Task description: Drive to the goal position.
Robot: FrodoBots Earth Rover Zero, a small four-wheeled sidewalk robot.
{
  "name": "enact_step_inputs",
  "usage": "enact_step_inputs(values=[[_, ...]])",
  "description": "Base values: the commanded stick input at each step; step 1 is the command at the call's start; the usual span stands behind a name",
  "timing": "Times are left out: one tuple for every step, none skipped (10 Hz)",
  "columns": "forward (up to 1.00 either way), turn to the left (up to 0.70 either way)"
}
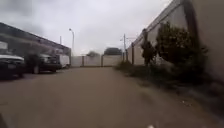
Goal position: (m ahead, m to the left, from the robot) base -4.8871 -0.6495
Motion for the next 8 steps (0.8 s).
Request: enact_step_inputs(values=[[1.00,0.00],[1.00,0.00],[1.00,0.00],[1.00,0.00],[1.00,0.00],[1.00,0.00],[1.00,0.00],[1.00,0.00]])
